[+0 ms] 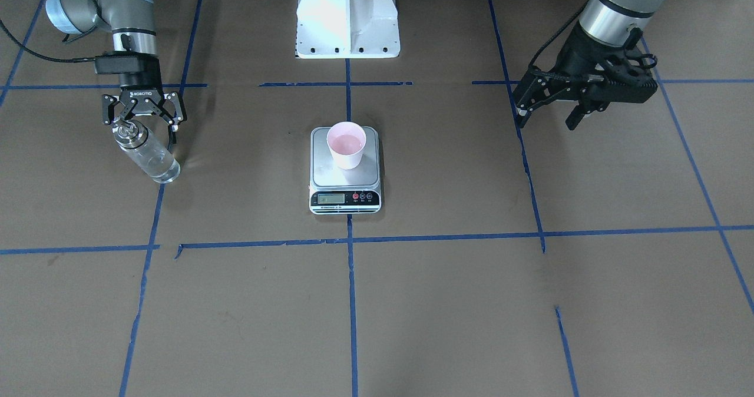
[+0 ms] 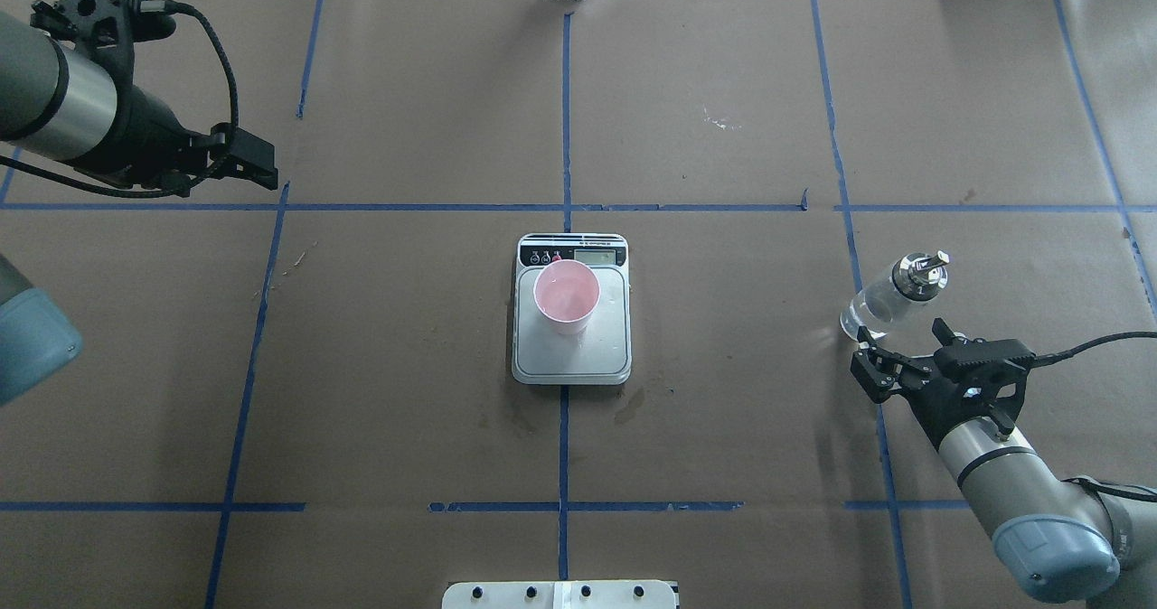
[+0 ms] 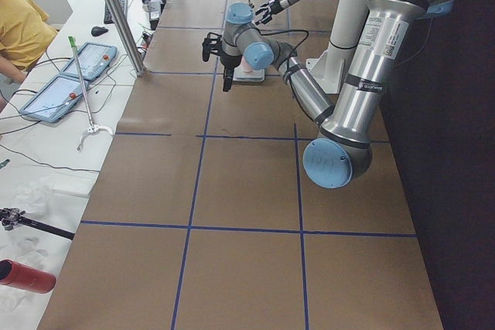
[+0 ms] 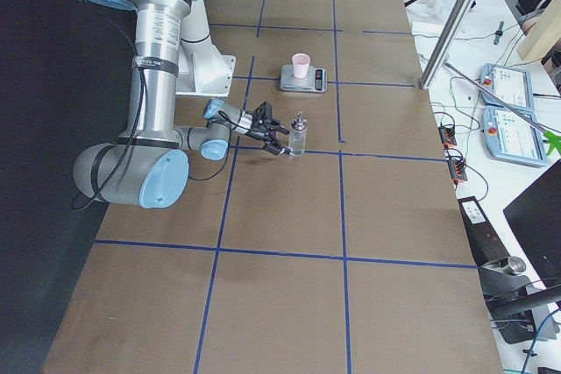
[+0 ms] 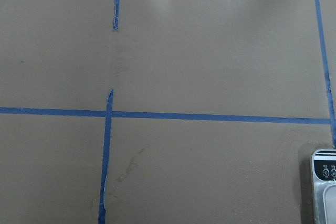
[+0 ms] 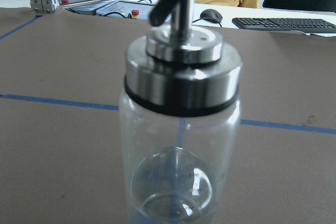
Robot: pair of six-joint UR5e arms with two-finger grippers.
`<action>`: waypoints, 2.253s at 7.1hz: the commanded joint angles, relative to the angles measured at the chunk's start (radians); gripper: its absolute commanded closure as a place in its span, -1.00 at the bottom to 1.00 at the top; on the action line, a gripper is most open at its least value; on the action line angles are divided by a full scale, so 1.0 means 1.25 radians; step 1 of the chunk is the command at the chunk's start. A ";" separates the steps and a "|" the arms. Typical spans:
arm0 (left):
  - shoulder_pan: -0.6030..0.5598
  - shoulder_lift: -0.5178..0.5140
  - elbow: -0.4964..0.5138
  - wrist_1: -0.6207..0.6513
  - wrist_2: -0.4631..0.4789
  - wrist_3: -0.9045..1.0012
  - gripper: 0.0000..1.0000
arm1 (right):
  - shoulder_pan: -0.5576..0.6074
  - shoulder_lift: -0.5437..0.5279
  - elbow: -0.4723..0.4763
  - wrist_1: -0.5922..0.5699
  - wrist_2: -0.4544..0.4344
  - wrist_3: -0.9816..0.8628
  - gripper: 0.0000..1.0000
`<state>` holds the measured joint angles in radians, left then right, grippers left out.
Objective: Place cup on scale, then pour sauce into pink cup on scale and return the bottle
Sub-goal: 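Close the right gripper around the glass sauce bottle, then lift the bottle with the right gripper and carry it toward the scale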
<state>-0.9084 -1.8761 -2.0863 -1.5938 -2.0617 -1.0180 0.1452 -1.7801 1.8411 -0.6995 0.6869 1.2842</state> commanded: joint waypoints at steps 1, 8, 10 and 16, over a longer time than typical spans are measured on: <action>0.000 0.000 0.000 0.000 0.000 0.000 -1.00 | 0.000 0.014 -0.003 0.000 0.001 -0.021 -0.98; -0.001 0.001 -0.004 0.004 0.016 -0.003 -1.00 | 0.068 0.058 -0.073 0.131 0.034 -0.135 -0.97; -0.001 0.000 -0.004 0.007 0.016 -0.004 -1.00 | 0.078 0.074 -0.087 0.133 0.041 -0.144 -0.97; -0.001 -0.001 -0.007 0.011 0.016 -0.004 -1.00 | 0.092 0.096 -0.107 0.190 0.040 -0.188 0.99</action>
<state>-0.9097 -1.8773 -2.0942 -1.5806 -2.0417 -1.0232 0.2599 -1.6535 1.7073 -0.4914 0.7414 1.0730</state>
